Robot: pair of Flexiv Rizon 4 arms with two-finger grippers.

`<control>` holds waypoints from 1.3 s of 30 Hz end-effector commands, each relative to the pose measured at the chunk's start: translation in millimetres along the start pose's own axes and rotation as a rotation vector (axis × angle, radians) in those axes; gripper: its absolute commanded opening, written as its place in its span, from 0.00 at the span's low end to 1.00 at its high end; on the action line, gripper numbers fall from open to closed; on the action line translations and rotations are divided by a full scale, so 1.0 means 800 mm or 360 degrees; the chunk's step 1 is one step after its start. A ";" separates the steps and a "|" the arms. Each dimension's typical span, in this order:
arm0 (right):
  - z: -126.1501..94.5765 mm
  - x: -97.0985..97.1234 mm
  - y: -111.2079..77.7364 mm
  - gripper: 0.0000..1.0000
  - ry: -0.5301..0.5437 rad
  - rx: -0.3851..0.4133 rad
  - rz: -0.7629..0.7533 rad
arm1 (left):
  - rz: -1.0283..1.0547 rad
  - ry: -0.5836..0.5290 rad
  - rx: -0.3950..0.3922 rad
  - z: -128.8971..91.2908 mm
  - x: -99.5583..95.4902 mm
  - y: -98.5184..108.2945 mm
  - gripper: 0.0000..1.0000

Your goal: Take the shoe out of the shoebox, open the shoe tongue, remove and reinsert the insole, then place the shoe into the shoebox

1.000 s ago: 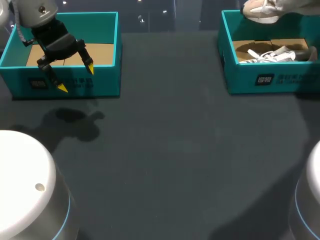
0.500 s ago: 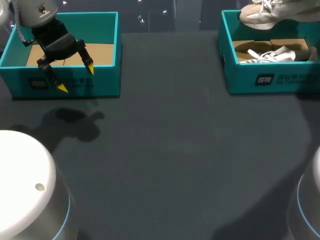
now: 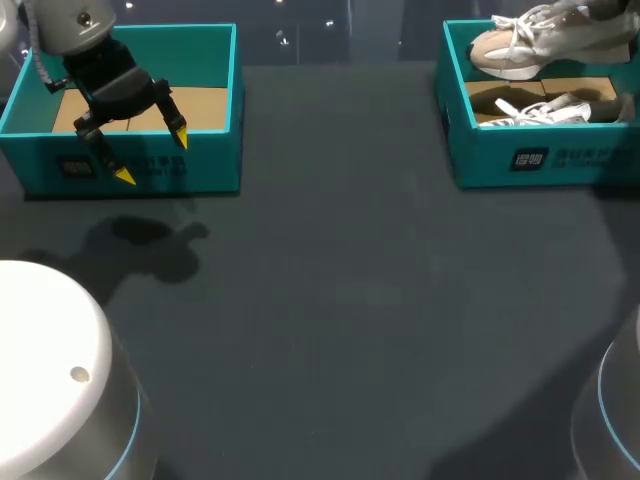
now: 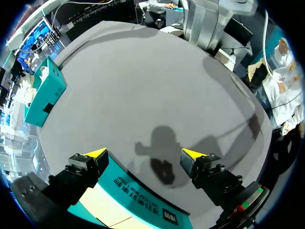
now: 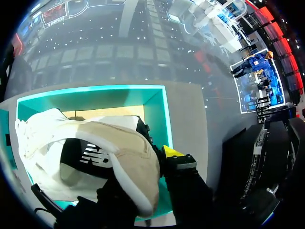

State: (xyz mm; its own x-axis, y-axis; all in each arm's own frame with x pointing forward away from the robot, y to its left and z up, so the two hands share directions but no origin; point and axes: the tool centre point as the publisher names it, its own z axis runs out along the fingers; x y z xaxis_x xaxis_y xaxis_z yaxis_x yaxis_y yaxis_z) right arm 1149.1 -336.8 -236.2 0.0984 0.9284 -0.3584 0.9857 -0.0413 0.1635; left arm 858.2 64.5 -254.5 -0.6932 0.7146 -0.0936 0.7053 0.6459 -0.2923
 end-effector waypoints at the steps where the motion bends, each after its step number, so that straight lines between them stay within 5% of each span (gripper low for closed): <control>1: 0.013 0.008 0.011 0.00 0.0001 0.0024 0.0011 | 0.0000 0.0000 -0.0004 0.000 0.001 0.000 1.00; 39: 0.121 0.050 0.023 0.00 0.0068 0.0121 -0.0033 | 0.0000 0.0000 -0.0004 0.000 0.001 0.000 1.00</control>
State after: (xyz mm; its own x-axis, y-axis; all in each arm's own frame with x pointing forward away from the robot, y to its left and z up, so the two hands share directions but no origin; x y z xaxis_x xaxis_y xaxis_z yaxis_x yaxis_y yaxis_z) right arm 1173.8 -334.2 -330.1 0.0751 0.9433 -0.3233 0.9942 -0.0457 0.0975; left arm 858.2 64.6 -254.5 -0.6933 0.7146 -0.0936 0.7052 0.6459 -0.2923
